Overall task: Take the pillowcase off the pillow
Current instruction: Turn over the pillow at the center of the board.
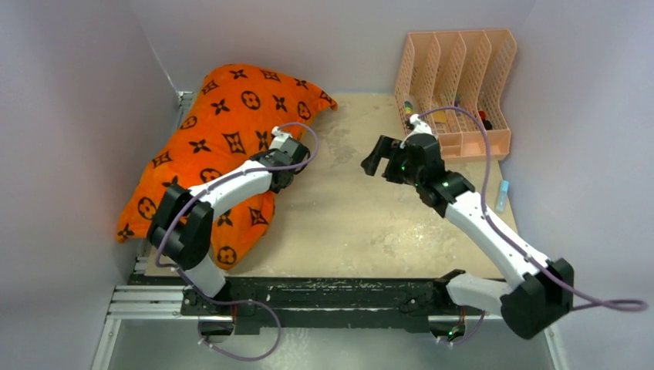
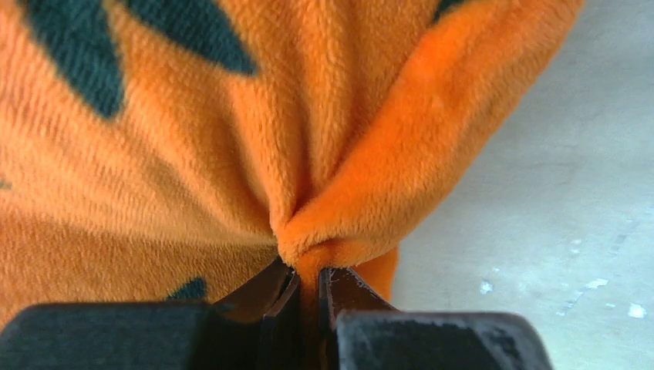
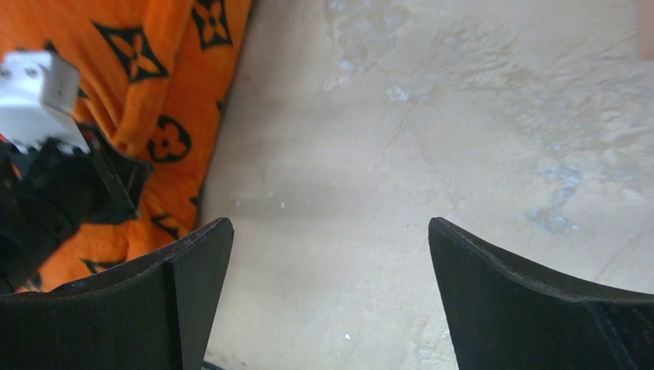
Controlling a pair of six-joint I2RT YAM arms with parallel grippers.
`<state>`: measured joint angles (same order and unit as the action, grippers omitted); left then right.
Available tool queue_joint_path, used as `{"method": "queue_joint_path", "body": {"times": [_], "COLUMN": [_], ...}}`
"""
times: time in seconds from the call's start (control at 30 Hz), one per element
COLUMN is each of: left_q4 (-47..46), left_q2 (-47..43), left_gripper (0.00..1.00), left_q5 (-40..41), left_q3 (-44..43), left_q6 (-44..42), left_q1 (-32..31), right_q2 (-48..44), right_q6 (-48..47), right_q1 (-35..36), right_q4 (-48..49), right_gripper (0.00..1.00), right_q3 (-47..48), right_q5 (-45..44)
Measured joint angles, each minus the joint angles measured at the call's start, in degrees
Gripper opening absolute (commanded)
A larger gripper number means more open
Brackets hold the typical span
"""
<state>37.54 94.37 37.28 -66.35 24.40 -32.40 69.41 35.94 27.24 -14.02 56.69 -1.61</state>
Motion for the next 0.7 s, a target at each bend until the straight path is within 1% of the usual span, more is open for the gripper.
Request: {"method": "queue_joint_path", "body": {"times": [0.13,0.23,0.37,0.47,0.5,0.53,0.57,0.6,0.63,0.7], "left_q4": [-1.27,-1.18,-0.15,-3.50,-5.07,-6.64,-7.80,-9.14,-9.90,-11.56], "left_q2": [0.57,1.01,4.42,6.05,5.95,5.73,5.33,4.46,3.41,0.09], "left_gripper": [0.00,0.00,0.00,0.00,0.07,0.24,0.45,0.57,0.65,0.74], "left_q5": [0.63,1.09,3.58,0.09,-1.49,-2.71,-3.67,-4.74,-5.64,-6.86], "left_q3": [0.33,-0.59,-4.17,-5.51,-5.44,-5.27,-4.87,-3.89,-2.99,-0.76], "left_q6": [0.00,-0.52,-1.46,-0.63,0.20,1.07,1.90,3.32,3.89,6.67], "left_q1": [-4.76,-11.47,-26.29,-36.02,-38.99,-41.20,-42.75,-44.35,-44.94,-45.05], "right_q2": [-5.81,-6.58,-7.28,-9.20,-9.97,-10.80,-11.45,-12.17,-12.66,-12.96], "right_q6": [0.81,1.11,1.20,1.20,1.18,1.16,1.11,0.98,0.87,0.37], "right_q1": [0.02,-0.09,-1.64,-5.60,-6.60,-7.54,-8.15,-8.63,-8.87,-8.94], "right_q4": [-0.26,-1.99,-5.11,-7.04,-7.19,-7.26,-7.26,-7.26,-7.28,-7.30], "right_gripper": [0.99,0.99,0.99,0.99,0.99,0.99,0.99,0.99,0.99,0.99], "right_q3": [-1.55,-1.68,-1.68,-1.68,-1.68,-1.68,-1.68,-1.68,-1.64,-1.51], "right_q5": [-5.66,-10.51,-15.67,-17.51,-17.66,-17.90,-17.97,-17.86,-17.35,-15.50]}}
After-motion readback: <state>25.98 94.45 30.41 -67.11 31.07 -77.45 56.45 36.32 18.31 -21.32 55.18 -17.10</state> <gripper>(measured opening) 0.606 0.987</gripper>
